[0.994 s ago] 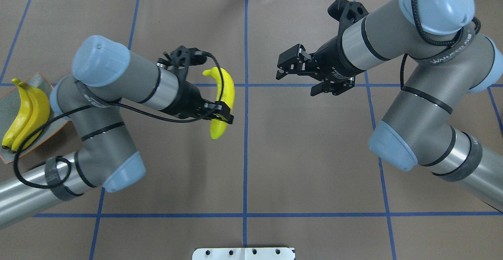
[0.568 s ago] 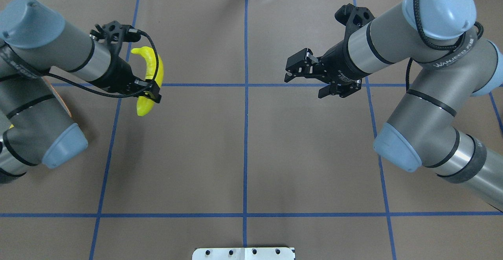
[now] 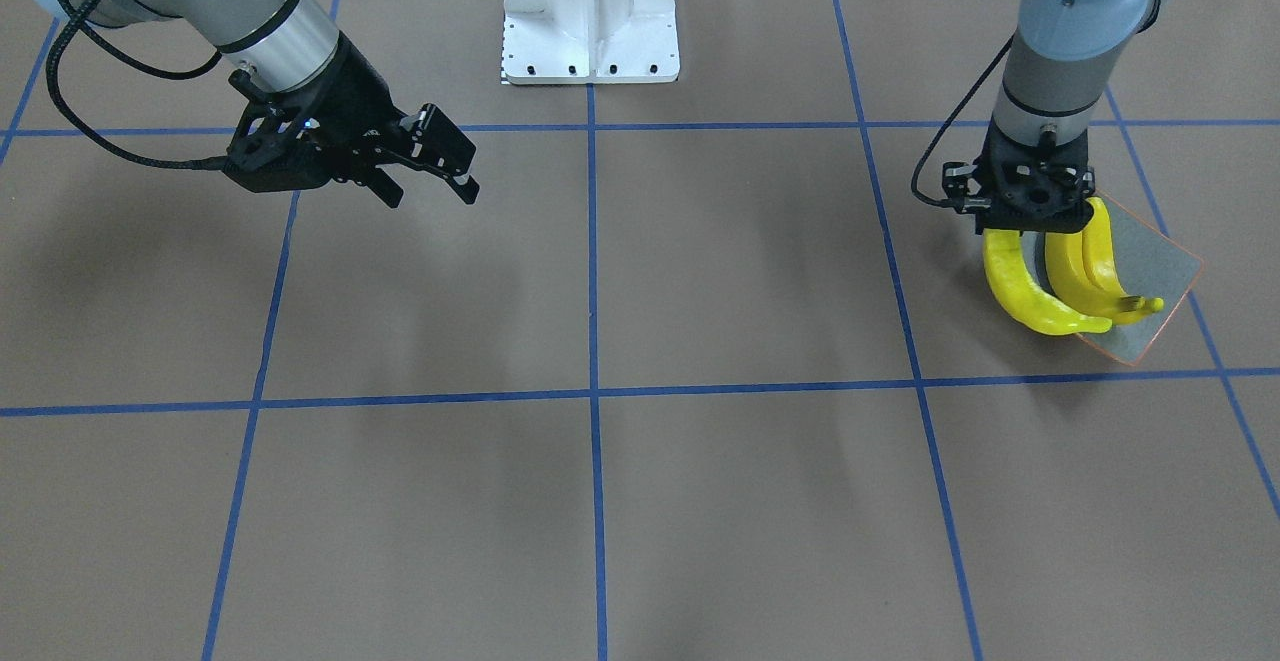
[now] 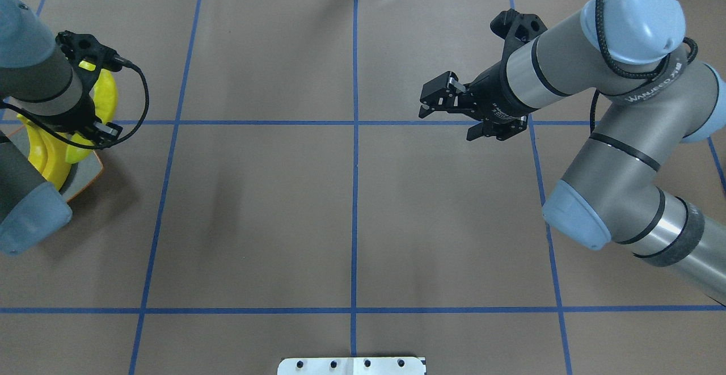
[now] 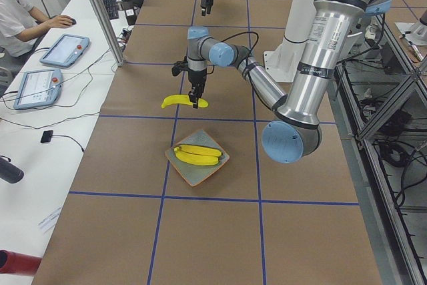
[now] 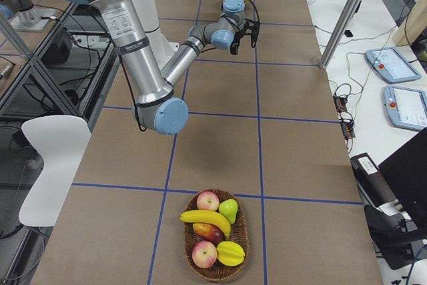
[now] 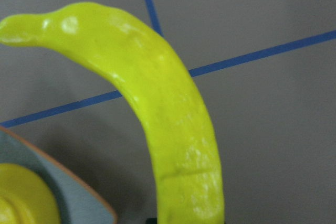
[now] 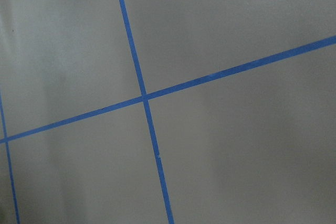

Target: Transfer all bananas from basket to plate

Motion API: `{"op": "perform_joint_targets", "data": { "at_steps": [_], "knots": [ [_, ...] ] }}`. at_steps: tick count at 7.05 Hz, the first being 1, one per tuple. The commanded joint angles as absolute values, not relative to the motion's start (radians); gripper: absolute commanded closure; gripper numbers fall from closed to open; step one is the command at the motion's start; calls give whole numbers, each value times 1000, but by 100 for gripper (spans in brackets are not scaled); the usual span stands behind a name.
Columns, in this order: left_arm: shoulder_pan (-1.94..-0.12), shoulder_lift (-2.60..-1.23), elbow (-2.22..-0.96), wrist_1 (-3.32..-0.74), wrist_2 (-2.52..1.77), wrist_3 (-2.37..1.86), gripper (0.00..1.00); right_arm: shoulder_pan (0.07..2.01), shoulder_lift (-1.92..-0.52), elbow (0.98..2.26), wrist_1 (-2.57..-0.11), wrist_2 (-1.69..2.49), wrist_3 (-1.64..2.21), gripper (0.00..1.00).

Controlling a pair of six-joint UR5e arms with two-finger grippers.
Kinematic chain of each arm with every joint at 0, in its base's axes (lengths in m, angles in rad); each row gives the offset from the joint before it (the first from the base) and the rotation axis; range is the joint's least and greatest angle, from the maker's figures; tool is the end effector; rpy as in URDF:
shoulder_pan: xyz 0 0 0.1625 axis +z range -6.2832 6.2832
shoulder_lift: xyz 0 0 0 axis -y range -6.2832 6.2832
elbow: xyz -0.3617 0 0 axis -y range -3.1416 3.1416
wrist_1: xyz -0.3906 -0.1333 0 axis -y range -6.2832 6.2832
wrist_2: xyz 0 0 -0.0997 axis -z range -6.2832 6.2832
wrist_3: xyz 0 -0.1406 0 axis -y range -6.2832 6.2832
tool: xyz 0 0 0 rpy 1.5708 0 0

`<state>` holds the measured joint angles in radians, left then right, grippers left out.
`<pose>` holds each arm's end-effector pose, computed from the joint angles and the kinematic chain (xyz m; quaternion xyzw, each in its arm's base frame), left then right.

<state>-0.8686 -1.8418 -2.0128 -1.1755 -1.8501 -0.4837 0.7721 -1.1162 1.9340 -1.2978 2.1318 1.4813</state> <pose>0.2696 -0.4651 0.3527 0.0531 0.2015 0.1285 0.9696 -0.3730 -0.4448 0.1690 -0.0069 -0.5518 0.1396 0.8222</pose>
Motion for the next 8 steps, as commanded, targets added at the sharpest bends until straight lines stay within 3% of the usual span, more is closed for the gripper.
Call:
{"op": "perform_joint_targets", "data": {
  "at_steps": [1,4,8],
  "knots": [
    [-844,-1761,-2005,-1120,-1746,-446,100,772,-1127,1927,-1298,2129,1480,0],
    [-720,-1755,-1993,-1073,-1660,-414,100,770,-1131,1925,-1298,2126,1480,0],
    [-716,-1709,-1953,-1063,-1649,-416,100,769,-1137,1927,-1298,2120,1480,0]
  ]
}}
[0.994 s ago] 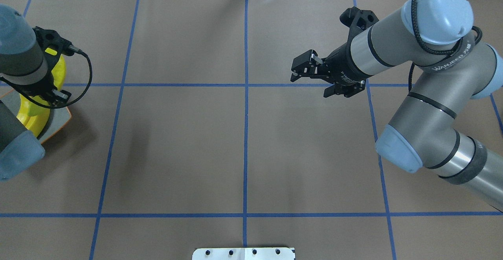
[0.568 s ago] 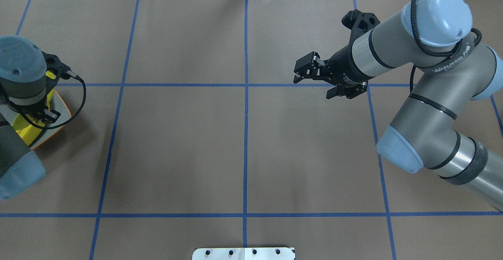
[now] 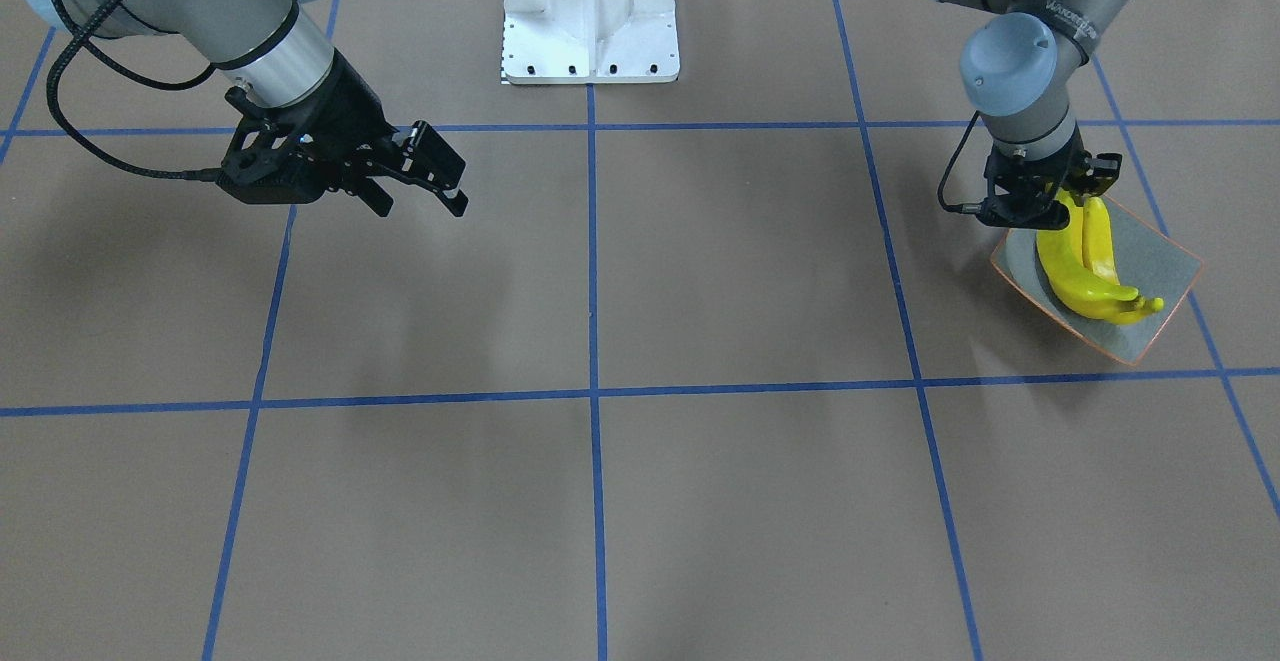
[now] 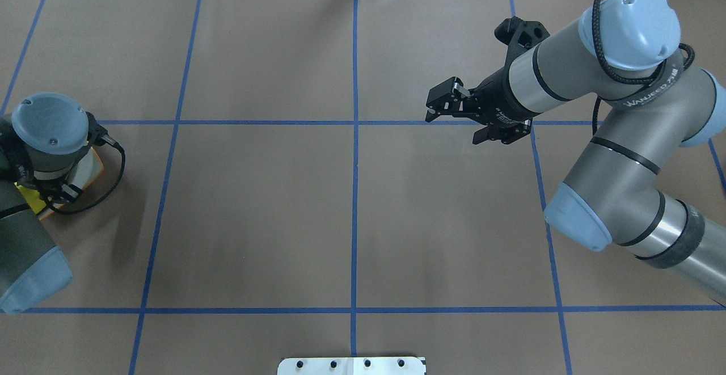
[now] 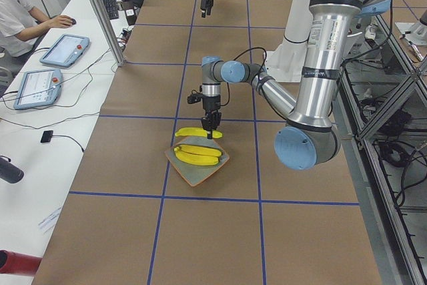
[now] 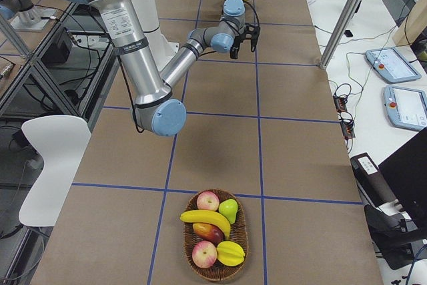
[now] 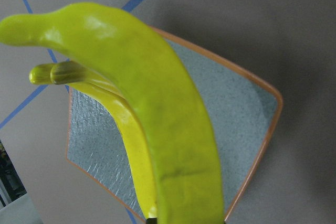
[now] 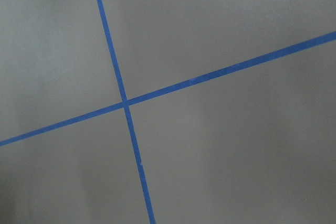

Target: Transfer all bananas from basket to plate

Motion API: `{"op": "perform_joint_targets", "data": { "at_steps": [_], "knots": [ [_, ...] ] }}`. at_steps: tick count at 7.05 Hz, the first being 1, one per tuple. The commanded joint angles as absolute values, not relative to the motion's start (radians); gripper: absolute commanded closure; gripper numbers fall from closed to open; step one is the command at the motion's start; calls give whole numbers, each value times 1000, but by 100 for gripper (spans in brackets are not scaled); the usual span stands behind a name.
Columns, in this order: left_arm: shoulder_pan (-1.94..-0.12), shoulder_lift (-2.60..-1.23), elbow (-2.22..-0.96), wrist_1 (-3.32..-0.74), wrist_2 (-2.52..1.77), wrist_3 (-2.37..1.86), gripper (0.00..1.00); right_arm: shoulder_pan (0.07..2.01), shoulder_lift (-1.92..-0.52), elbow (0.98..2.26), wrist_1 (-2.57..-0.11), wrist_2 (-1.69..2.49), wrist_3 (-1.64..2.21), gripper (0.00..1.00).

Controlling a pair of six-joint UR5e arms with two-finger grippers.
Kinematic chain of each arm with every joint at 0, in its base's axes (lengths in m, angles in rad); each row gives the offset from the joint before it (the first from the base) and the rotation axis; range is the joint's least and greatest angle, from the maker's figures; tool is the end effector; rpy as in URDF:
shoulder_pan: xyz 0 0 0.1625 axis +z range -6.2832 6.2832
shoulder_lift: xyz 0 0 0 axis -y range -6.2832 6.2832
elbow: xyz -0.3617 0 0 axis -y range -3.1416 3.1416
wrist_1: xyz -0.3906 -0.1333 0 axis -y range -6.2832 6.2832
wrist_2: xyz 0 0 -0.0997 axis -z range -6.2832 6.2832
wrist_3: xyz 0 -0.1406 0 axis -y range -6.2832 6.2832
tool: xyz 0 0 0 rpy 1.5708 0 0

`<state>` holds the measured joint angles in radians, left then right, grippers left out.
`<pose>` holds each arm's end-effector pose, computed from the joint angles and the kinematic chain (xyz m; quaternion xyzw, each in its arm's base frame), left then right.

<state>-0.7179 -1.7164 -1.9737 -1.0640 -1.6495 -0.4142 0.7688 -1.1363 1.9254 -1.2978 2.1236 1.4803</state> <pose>0.2896 -0.4152 0.4526 -0.0065 0.0440 0.2182 0.9749 -0.3759 -0.4464 0.1846 -0.0110 -0.5410 0.1456 0.8283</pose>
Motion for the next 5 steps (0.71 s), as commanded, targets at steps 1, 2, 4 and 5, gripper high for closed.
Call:
{"op": "perform_joint_targets", "data": {
  "at_steps": [1,2,4,5],
  "knots": [
    [-716,-1710,-1945,-1063,-1651,-416,100,764,-1137,1927,-1298,2115,1482,0],
    [-715,-1713,-1945,-1063,-1651,-416,100,761,-1135,1927,-1298,2108,1483,0],
    [-712,-1718,-1930,-1065,-1651,-416,100,761,-1135,1927,-1298,2106,1483,0],
    [-712,-1724,-1916,-1069,-1651,-416,100,759,-1135,1927,-1298,2106,1483,0]
  ]
}}
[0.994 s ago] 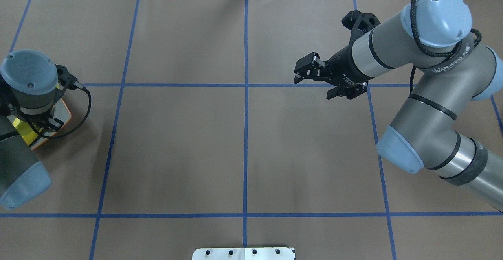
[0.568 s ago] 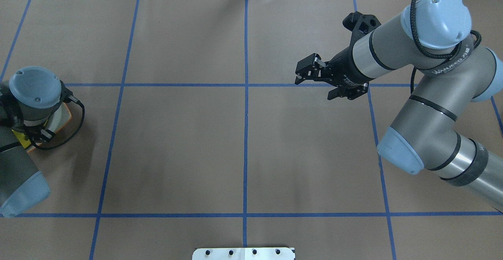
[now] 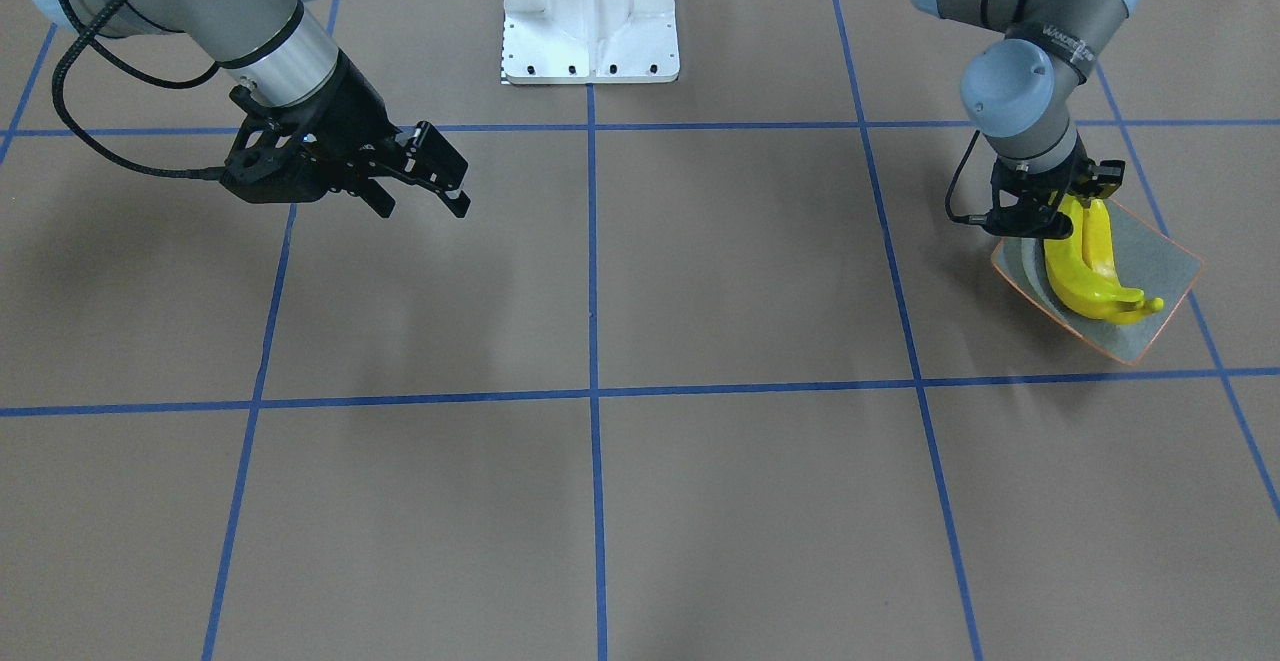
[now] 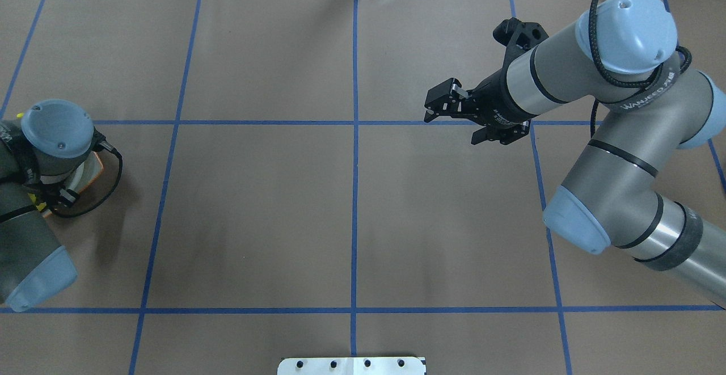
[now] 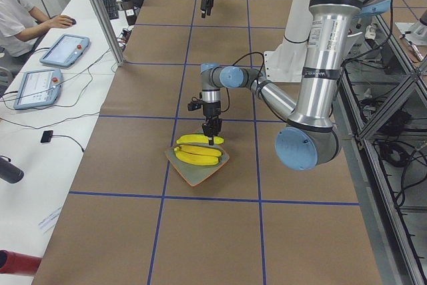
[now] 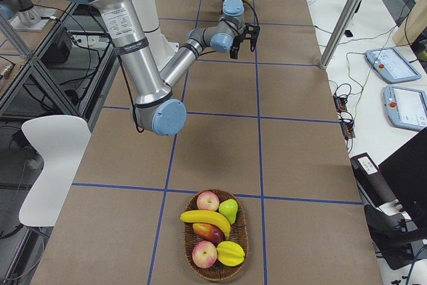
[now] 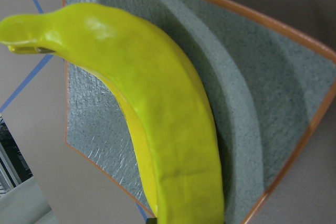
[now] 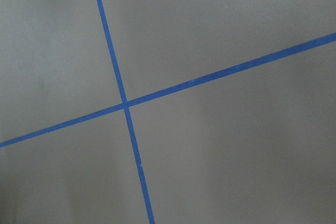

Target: Transfer all bananas from basket to plate

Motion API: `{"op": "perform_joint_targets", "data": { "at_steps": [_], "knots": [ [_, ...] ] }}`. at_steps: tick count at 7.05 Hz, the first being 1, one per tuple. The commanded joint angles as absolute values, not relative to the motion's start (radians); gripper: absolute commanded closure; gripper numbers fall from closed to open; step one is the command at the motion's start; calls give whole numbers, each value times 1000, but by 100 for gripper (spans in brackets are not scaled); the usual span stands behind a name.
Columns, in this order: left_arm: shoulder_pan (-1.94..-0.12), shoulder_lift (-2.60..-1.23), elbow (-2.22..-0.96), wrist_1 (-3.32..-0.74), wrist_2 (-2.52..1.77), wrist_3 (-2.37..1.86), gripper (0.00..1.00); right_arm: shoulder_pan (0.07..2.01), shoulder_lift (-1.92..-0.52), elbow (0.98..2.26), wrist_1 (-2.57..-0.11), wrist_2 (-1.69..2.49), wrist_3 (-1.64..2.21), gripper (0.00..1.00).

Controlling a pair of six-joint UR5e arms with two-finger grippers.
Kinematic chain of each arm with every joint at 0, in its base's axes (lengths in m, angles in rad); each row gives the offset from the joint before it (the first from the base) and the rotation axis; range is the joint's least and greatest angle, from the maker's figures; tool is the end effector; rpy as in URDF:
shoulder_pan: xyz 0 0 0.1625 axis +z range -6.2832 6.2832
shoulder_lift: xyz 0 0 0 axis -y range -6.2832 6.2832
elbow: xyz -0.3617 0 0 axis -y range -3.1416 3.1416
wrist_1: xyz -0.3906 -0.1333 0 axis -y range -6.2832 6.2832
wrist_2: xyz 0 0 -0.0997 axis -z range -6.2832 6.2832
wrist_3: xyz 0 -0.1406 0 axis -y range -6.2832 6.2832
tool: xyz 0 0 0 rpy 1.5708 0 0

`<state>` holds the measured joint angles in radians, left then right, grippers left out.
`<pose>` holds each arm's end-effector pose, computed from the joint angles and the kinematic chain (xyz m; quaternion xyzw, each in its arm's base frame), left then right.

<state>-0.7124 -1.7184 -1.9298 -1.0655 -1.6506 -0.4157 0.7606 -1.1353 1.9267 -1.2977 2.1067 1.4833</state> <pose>0.2945 -0.4157 0.4708 -0.0232 0.0325 0.2194 0.9748 -0.3786 -0.4452 0.1840 -0.0066 -0.5399 0.1476 0.8287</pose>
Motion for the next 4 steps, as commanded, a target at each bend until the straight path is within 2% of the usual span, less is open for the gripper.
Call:
{"op": "perform_joint_targets", "data": {
  "at_steps": [1,4],
  "knots": [
    [-712,-1730,-1913,-1071,-1652,-416,100,758,-1135,1927,-1298,2102,1485,0],
    [-712,-1735,-1908,-1072,-1652,-414,100,753,-1134,1930,-1298,2094,1493,0]
  ]
}}
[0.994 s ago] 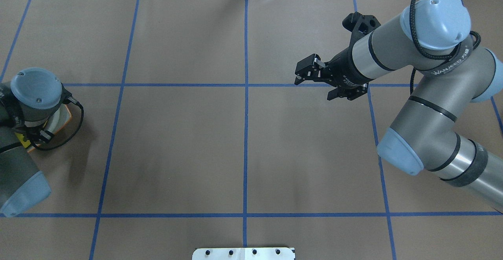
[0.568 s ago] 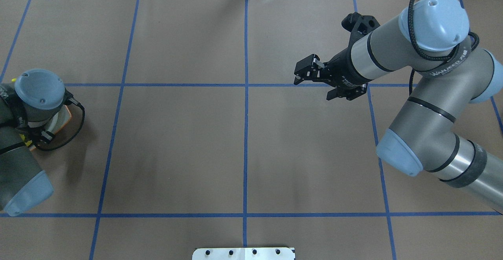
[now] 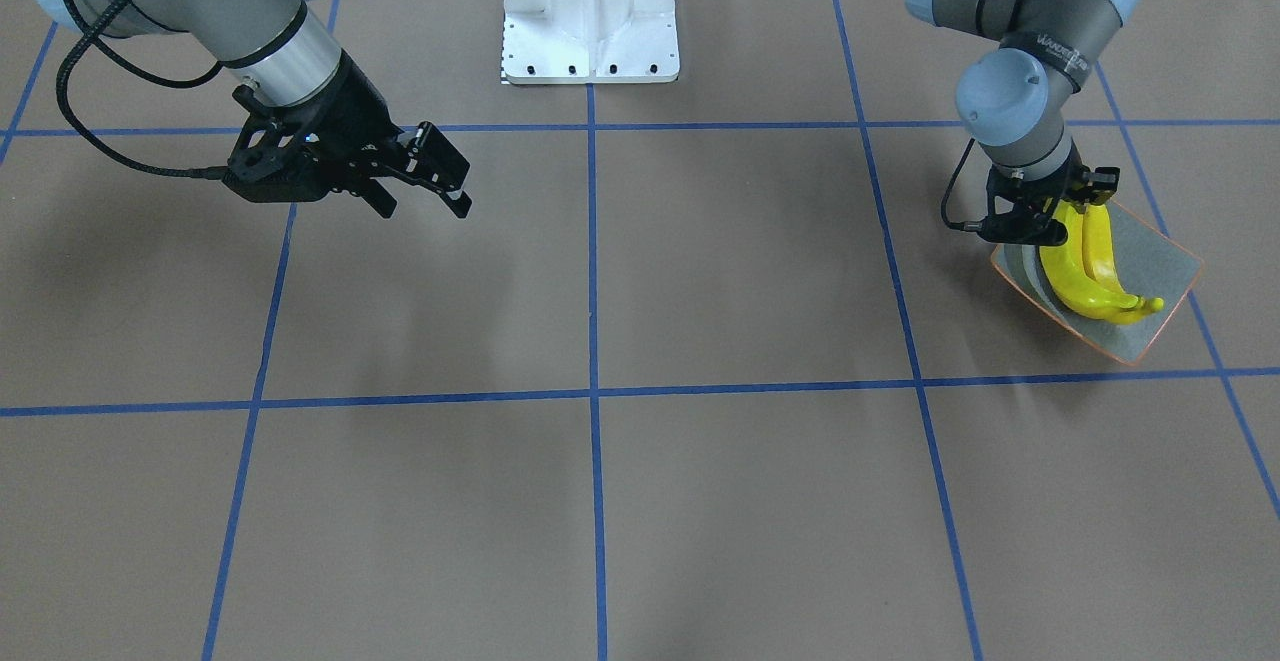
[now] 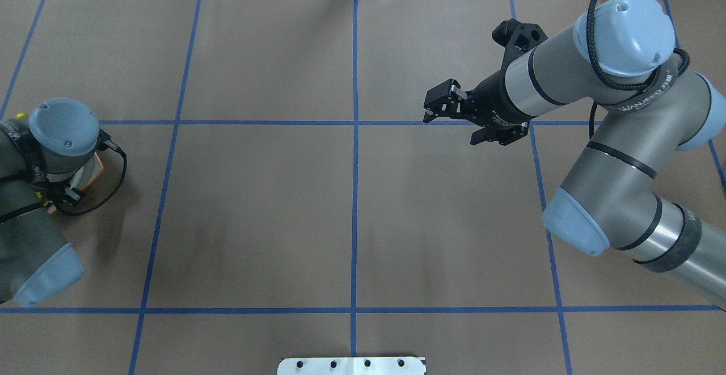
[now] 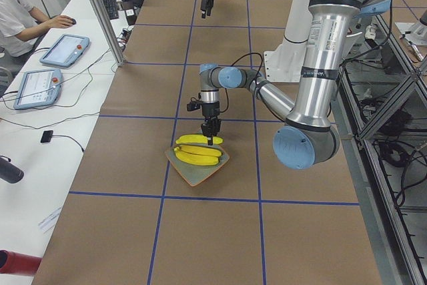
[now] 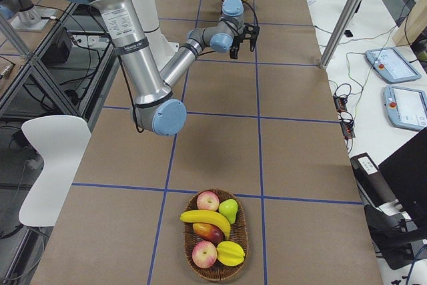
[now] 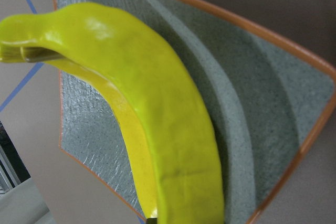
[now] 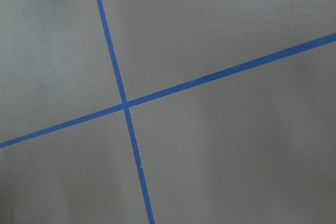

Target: Transfer all bananas from basket to plate

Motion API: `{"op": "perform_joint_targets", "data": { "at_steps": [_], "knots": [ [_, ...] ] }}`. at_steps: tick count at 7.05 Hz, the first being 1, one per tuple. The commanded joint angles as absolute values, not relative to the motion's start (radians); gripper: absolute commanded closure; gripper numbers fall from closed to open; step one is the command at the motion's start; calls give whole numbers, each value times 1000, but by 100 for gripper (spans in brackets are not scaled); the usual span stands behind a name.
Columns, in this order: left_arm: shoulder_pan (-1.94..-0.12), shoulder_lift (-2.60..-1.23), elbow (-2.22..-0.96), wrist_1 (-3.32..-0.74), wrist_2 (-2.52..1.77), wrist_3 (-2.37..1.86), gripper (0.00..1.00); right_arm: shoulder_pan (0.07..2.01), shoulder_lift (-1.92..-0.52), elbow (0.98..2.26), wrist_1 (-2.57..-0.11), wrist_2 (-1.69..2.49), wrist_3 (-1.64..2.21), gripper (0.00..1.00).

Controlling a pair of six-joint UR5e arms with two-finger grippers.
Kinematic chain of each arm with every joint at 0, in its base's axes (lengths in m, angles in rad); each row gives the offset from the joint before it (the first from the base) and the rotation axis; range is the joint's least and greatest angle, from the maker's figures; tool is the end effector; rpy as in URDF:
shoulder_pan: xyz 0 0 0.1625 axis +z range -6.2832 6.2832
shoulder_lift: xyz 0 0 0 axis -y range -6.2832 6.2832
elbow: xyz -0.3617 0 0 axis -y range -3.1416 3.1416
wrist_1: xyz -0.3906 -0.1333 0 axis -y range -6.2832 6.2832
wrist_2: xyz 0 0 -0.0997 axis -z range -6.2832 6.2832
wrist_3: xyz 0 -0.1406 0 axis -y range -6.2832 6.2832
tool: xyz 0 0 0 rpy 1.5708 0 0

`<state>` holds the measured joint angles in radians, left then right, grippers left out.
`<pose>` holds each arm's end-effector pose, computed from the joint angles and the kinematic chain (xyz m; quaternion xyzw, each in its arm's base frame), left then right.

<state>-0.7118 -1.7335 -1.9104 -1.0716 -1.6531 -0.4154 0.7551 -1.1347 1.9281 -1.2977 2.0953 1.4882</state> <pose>0.2999 -0.4195 0.4712 -0.0232 0.0340 0.2199 0.9747 -0.3803 -0.4443 0.1835 -0.0043 -0.5393 0.1500 0.8286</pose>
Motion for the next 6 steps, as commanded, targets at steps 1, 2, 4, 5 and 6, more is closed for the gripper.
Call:
{"op": "perform_joint_targets", "data": {
  "at_steps": [1,2,4,5,6],
  "knots": [
    [-712,-1735,-1898,-1075,-1651,-414,100,753,-1134,1930,-1298,2094,1491,0],
    [-710,-1735,-1891,-1075,-1651,-414,95,753,-1134,1931,-1298,2094,1493,0],
    [-712,-1736,-1894,-1078,-1651,-416,0,755,-1134,1931,-1298,2094,1493,0],
    [-712,-1746,-1904,-1078,-1655,-414,0,753,-1134,1934,-1298,2094,1493,0],
    [-713,-1793,-1933,-1072,-1679,-416,0,755,-1135,1936,-1298,2091,1494,0]
  ]
}}
